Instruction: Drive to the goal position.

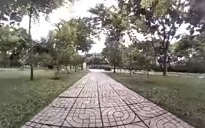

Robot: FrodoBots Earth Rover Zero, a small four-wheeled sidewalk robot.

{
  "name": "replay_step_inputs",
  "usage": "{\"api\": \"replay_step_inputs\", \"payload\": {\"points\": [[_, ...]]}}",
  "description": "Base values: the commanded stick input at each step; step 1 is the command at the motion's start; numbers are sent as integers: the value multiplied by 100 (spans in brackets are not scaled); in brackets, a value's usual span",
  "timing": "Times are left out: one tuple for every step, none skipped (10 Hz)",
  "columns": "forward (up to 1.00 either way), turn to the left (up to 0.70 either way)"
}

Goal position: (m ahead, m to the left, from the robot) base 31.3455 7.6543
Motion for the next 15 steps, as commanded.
{"api": "replay_step_inputs", "payload": {"points": [[100,0],[100,0],[100,0],[100,0],[100,0],[100,0],[100,0],[100,0],[100,0],[100,0],[100,0],[100,0],[100,0],[100,11],[100,17]]}}
